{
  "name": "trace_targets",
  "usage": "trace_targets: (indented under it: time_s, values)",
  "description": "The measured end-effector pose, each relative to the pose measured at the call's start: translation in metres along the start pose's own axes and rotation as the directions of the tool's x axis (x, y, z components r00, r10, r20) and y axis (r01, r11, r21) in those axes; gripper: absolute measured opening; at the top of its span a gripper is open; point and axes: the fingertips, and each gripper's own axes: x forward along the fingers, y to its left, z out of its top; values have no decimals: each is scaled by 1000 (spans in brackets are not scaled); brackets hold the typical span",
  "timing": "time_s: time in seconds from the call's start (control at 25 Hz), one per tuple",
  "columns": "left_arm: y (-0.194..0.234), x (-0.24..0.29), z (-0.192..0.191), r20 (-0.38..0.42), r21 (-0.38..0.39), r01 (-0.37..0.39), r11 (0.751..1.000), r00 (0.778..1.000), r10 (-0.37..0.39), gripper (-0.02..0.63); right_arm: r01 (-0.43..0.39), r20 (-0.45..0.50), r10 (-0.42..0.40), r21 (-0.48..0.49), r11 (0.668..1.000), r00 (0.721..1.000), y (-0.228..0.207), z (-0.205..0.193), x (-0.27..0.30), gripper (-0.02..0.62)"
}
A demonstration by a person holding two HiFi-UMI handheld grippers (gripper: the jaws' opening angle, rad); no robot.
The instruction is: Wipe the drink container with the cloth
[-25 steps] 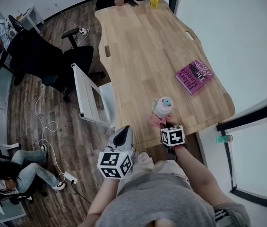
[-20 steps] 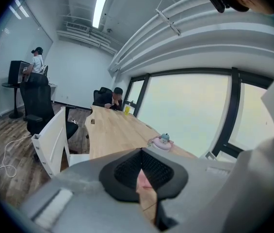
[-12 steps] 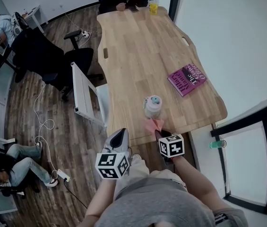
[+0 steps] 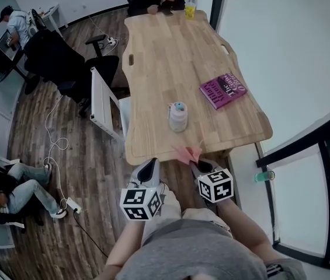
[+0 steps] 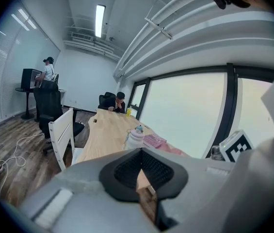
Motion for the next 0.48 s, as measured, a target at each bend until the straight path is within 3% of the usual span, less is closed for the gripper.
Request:
trace_targets:
  time_s: [0.48]
  values:
    - [-52,-54,-36,24,-7,-11,1000,1000,11,3,-23,91,26,-36,999,995,24,-20,-81,26]
